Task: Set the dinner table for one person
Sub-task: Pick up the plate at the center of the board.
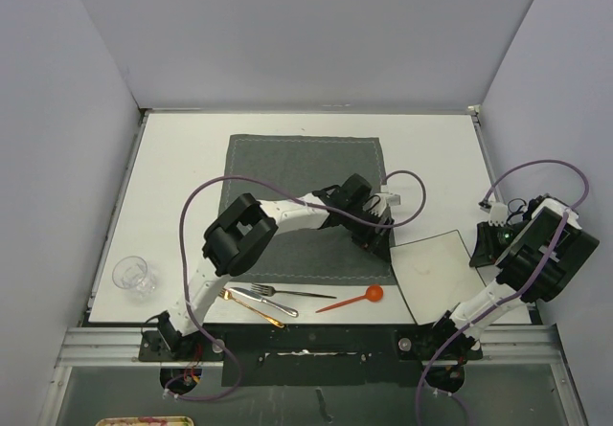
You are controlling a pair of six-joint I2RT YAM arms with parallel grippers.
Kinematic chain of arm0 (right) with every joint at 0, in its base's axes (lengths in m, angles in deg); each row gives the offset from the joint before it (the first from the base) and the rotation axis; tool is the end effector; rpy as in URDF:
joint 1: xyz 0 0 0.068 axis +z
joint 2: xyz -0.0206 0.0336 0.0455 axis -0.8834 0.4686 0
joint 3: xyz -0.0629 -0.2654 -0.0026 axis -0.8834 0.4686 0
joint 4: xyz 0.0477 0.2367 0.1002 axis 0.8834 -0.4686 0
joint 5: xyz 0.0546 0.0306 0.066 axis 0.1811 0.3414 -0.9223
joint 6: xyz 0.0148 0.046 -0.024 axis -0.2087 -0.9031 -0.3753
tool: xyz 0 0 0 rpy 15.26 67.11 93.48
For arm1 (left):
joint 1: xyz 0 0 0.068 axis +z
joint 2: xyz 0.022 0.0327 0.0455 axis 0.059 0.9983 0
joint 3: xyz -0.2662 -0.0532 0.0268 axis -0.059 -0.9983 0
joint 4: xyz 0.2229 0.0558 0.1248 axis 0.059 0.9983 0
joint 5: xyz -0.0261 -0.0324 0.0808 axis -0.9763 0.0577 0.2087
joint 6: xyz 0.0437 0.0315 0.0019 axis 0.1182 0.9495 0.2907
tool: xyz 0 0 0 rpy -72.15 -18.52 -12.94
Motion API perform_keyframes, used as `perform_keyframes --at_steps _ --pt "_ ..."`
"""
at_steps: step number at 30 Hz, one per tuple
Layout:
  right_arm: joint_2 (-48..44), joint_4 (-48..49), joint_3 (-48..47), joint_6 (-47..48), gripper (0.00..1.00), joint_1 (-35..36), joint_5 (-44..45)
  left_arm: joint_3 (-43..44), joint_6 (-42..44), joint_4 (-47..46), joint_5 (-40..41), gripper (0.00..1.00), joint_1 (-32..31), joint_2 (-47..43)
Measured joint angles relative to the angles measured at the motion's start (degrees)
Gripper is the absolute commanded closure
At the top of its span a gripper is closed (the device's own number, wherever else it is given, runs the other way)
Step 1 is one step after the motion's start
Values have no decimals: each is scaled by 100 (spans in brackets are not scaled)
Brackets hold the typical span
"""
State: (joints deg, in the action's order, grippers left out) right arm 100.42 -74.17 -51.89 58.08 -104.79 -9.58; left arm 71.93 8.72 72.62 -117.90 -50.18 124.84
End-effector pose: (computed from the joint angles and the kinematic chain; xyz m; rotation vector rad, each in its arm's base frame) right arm 0.2117 -0.1763 0.1613 -0.0311 2.9173 0.6094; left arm 0.2712 -0.4097 0.1410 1.1008 2.4355 -1.4966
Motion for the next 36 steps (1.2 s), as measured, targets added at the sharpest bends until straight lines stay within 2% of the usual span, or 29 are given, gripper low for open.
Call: perform_keyframes --at_steps 29,36 --pt "216 20 -57 -55 87 0 -195 704 -26 299 186 38 -127 424" --pt "238 11 -68 -61 89 11 -208 800 4 476 269 52 -186 426"
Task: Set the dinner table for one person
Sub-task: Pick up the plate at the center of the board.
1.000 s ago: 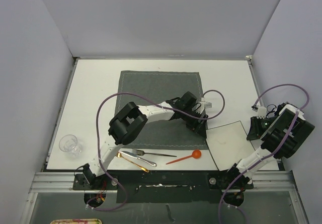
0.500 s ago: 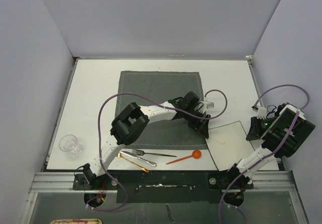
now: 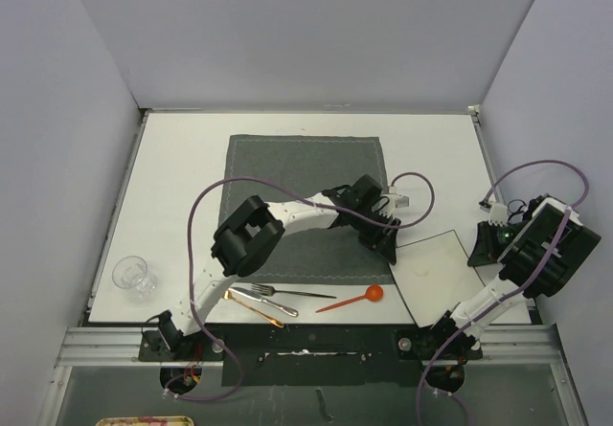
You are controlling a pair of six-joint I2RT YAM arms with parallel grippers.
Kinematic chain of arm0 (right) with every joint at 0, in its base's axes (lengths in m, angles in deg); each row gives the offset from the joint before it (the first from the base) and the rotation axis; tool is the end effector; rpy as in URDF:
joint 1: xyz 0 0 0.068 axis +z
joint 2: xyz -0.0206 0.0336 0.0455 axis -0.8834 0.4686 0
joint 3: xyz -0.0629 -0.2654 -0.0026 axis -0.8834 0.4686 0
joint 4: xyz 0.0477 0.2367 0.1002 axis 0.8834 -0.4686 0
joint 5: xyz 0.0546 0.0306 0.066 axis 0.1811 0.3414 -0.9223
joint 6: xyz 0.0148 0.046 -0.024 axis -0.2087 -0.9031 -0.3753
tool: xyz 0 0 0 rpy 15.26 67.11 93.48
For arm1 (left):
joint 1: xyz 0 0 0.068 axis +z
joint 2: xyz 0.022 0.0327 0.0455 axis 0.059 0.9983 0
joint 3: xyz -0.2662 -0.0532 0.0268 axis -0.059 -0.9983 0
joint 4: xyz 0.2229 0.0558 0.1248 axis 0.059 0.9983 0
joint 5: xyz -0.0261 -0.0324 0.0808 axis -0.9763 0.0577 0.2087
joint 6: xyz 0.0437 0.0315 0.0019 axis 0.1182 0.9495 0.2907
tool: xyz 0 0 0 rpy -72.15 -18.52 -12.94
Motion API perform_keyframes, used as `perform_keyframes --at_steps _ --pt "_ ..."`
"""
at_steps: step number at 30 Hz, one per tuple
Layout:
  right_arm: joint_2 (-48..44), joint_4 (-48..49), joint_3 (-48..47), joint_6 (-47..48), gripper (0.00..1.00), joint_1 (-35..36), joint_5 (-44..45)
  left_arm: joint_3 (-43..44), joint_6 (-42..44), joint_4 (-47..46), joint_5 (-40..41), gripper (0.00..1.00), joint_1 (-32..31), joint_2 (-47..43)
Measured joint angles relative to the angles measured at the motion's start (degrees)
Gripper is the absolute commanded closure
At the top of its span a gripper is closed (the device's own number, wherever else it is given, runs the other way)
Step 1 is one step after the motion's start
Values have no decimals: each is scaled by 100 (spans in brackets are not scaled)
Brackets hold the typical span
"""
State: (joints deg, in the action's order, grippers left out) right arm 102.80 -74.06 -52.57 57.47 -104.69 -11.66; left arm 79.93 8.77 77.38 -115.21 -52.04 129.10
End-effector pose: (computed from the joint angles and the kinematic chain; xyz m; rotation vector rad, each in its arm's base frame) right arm 0.2162 -0.1782 0.1536 -0.0041 2.9002 0.6751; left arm 0.2700 -0.4339 0.1409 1.1180 2.4575 -1.4432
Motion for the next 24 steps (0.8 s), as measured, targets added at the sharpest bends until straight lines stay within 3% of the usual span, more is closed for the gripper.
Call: perform_keyframes --at_steps 24 --pt "212 -168 -173 2 92 42 -48 398 33 258 -17 63 -42 321"
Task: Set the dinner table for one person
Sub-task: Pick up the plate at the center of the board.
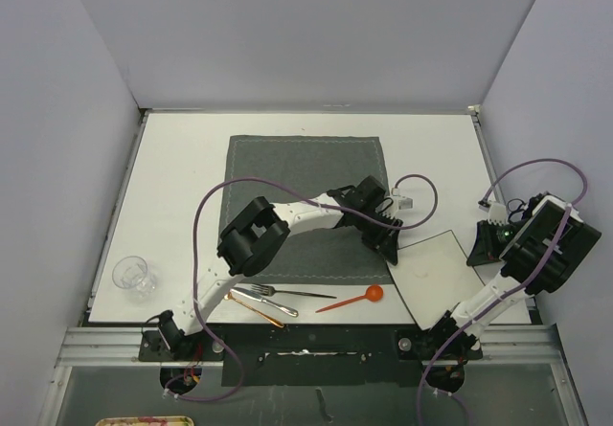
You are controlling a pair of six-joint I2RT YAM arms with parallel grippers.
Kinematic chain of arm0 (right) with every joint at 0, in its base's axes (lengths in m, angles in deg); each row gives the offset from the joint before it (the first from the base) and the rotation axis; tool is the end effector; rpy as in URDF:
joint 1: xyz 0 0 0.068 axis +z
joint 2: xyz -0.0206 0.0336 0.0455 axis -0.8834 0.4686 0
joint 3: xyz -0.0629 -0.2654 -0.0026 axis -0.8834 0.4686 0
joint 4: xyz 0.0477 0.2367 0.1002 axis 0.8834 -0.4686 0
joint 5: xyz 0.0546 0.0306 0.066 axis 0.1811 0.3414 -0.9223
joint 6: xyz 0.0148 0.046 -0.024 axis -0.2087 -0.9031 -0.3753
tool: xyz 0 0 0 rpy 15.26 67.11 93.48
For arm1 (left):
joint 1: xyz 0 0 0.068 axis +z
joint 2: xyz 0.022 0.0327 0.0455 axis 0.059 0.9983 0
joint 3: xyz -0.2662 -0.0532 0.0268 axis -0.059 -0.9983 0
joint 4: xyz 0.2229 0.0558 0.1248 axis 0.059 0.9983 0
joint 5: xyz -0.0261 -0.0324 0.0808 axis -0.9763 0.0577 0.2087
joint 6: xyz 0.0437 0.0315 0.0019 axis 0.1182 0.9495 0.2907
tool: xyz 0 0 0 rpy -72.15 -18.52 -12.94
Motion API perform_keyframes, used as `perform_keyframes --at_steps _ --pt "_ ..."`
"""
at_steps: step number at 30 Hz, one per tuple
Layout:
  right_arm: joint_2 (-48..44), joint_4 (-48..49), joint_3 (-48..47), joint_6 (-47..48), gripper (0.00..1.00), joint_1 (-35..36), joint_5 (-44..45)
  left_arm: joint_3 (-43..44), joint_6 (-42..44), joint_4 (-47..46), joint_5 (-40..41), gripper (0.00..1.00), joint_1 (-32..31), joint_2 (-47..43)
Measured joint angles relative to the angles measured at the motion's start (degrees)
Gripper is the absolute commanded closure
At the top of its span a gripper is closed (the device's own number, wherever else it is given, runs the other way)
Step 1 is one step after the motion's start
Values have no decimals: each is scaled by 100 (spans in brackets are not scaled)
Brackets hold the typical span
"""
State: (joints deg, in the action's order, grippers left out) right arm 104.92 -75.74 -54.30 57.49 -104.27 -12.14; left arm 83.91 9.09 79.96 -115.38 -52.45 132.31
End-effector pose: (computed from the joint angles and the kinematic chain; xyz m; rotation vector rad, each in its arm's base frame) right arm 0.2214 -0.1798 0.1508 -0.0017 2.9107 0.7244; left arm 0.2718 -0.4432 0.1314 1.1325 2.4884 -1.4356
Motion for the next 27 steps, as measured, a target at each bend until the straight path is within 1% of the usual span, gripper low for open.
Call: perform_keyframes --at_steps 11,16,27 --pt "151 -120 -111 4 94 31 -59 170 20 120 -20 82 0 151" --pt "216 -177 -155 7 96 31 -87 223 -13 267 -17 100 11 166" --pt "225 -210 -157 7 96 46 -111 243 -9 341 -68 100 26 170"
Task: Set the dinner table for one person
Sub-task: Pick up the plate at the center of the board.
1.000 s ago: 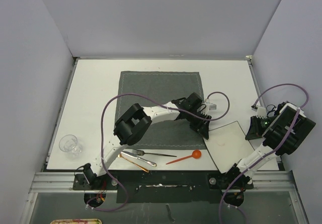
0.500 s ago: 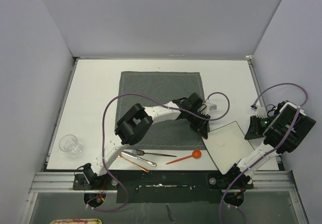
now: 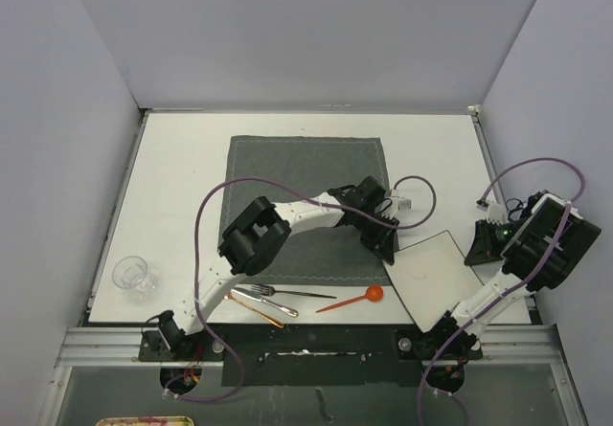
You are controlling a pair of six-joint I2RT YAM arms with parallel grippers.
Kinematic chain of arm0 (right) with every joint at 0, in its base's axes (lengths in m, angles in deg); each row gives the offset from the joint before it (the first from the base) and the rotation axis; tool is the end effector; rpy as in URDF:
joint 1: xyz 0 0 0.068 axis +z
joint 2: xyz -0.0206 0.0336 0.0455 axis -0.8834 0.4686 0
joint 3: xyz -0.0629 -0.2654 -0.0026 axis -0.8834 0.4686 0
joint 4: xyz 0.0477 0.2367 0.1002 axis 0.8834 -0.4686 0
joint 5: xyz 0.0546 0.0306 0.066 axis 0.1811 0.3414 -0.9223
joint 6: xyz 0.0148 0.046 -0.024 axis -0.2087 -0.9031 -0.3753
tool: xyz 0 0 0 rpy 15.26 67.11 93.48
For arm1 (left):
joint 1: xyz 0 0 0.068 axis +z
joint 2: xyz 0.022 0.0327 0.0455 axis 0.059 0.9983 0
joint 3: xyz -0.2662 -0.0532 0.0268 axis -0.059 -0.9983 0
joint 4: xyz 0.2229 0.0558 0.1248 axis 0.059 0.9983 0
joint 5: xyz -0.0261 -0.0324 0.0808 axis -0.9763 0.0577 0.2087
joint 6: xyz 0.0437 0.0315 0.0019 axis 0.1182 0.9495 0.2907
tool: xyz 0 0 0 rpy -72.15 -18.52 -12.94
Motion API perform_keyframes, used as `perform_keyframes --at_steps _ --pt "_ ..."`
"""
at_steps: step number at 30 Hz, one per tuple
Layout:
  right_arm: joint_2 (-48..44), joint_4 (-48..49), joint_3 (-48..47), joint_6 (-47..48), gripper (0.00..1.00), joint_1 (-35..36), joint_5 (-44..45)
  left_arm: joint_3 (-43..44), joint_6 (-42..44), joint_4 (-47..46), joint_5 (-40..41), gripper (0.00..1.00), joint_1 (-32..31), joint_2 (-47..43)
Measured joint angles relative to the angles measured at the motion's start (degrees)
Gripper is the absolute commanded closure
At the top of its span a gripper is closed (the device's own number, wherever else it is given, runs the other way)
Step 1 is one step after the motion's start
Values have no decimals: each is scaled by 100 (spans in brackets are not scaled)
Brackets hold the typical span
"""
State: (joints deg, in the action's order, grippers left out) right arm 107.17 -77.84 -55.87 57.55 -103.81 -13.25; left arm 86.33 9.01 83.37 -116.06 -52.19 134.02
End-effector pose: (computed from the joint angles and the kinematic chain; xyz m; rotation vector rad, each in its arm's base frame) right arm 0.2260 -0.1800 0.1470 0.0059 2.9157 0.7974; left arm 0.2748 -0.4440 0.1257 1.1254 2.5457 -1.4315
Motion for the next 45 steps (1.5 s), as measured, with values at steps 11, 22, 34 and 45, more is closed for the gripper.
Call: perform_keyframes --at_steps 11,22,34,45 --pt "2 -48 -37 -7 96 96 55 0 90 39 -52 100 13 0" --pt "2 -57 -59 -26 96 173 101 2 234 107 -81 100 20 -7" --pt "0 -162 -151 -11 96 249 50 238 634 570 7 100 17 -48" --pt "-11 -232 -267 -13 96 313 31 428 940 844 118 100 15 -291"
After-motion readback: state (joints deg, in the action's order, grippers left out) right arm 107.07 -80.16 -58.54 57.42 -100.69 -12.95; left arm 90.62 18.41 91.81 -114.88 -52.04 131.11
